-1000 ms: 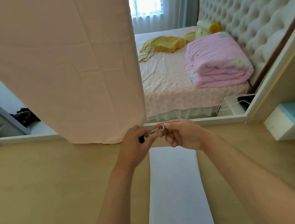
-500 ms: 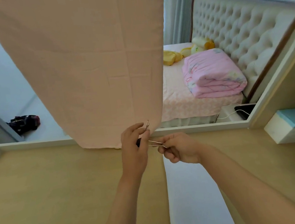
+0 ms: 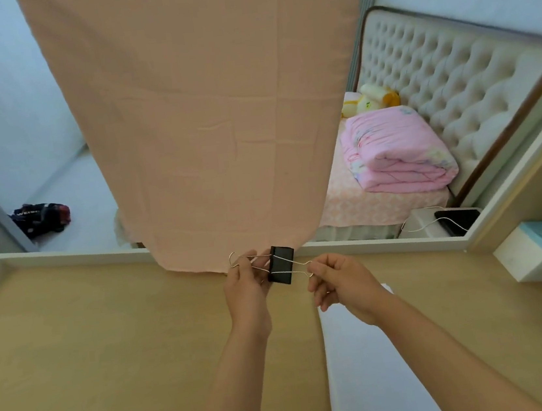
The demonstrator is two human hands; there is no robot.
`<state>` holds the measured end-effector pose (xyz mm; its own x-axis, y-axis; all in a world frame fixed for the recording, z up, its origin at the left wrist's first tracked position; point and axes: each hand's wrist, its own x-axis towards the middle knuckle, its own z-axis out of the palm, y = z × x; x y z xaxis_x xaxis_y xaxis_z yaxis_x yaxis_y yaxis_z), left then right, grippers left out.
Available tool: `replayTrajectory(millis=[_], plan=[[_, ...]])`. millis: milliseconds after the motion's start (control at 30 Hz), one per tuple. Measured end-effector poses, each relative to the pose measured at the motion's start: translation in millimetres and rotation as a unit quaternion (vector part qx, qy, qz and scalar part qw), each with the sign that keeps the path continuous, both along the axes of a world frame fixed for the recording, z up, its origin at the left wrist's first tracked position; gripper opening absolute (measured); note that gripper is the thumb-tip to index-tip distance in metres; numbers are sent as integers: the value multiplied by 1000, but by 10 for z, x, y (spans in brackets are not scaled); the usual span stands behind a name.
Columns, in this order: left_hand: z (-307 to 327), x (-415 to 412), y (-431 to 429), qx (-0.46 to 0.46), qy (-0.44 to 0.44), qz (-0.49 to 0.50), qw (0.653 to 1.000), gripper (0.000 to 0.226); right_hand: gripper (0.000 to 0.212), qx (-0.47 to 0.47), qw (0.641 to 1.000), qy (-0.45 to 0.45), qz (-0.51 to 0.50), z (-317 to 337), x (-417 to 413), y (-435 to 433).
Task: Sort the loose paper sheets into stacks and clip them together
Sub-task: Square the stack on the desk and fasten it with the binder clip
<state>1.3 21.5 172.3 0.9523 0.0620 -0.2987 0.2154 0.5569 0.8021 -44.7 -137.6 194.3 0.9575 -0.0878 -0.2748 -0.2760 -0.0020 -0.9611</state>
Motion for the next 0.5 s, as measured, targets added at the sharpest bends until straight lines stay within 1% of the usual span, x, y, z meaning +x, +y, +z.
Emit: replayTrajectory(millis=[133,267,367,433,500], plan=[[-92,123,161,-34,29,-31,998,16,18,-45,999,-6,6,-73,22,136],[-218,166,233,-52,56,-71,995,22,28,-13,999,-1,-37,-124,106,203],[-308,191,303,-78,70,-103,989,24,29,-6,998,5,-56,-188,172,212],[-365,224,335,-31,73,-122,989,24,28,3,997,19,-71,-255,204,219],[-398,257,333,56,80,-138,986,23,27,21,995,33,-89,-340,236,198]])
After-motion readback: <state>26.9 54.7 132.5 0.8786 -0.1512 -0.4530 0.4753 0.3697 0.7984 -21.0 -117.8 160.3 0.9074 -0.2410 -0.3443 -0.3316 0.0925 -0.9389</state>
